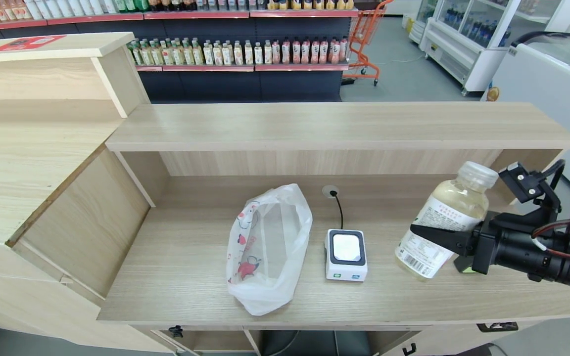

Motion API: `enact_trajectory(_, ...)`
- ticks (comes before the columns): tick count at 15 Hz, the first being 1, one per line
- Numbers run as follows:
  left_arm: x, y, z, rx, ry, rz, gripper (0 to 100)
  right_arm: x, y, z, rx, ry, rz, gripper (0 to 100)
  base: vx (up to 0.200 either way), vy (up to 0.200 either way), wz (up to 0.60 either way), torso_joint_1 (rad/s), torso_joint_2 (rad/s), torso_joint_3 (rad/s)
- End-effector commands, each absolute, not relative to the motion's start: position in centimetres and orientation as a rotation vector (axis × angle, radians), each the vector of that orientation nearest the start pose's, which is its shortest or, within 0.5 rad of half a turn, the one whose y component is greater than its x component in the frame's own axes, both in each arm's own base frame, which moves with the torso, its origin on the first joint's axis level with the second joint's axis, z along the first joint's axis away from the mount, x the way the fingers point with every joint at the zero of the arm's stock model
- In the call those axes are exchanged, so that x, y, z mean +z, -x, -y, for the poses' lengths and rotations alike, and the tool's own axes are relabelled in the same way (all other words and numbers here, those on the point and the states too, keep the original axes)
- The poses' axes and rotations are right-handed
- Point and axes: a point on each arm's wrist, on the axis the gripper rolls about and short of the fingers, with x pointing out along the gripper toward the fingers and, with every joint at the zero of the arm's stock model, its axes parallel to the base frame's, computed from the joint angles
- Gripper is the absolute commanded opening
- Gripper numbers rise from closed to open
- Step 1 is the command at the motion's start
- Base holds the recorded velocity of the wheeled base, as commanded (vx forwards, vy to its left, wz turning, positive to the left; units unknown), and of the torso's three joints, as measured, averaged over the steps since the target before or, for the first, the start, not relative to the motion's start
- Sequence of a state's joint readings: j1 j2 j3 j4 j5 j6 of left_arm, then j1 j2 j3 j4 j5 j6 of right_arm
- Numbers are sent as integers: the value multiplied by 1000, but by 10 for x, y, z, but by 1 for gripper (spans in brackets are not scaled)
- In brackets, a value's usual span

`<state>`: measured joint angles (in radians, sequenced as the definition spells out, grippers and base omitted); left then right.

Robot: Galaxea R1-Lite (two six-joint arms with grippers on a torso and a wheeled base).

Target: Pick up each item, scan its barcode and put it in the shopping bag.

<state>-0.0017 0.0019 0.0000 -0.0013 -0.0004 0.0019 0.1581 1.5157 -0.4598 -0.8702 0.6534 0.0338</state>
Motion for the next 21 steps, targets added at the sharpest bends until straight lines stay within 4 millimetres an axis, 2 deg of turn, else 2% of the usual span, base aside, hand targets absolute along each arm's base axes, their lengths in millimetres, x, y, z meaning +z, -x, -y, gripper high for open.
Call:
enact_trajectory(1, 76, 23, 0, -2, -2, 0, 100, 167, -225, -49, 801, -79, -200, 0, 0, 0, 0, 0, 0, 0)
enact_trajectory(6, 76, 23, 0, -2, 9, 2, 100, 166, -226, -49, 800, -85, -221, 0, 0, 160, 0, -1, -2, 1)
enact_trajectory(10, 76, 23, 0, -2, 6, -2, 100, 164, -235, -55, 815, -87, -237, 0, 0, 200, 0, 9, 9, 1)
enact_trajectory(12, 76, 23, 0, -2, 3, -2, 100, 156, -243, -59, 823, -89, -265, 0, 0, 100, 0, -1, 1, 1)
enact_trajectory(14, 76, 23, 0, -2, 3, -2, 100, 149, -253, -65, 841, -89, -289, 0, 0, 0, 0, 0, 0, 0)
enact_trajectory(17, 76, 23, 0, -2, 3, -2, 100, 131, -282, -76, 833, -75, -333, 0, 0, 0, 0, 0, 0, 0)
enact_trajectory(19, 76, 23, 0, -2, 3, -2, 100, 120, -300, -93, 818, -49, -351, 0, 0, 0, 0, 0, 0, 0)
enact_trajectory(21, 76, 23, 0, -2, 2, 0, 100, 105, -318, -98, 821, -10, -340, 0, 0, 0, 0, 0, 0, 0)
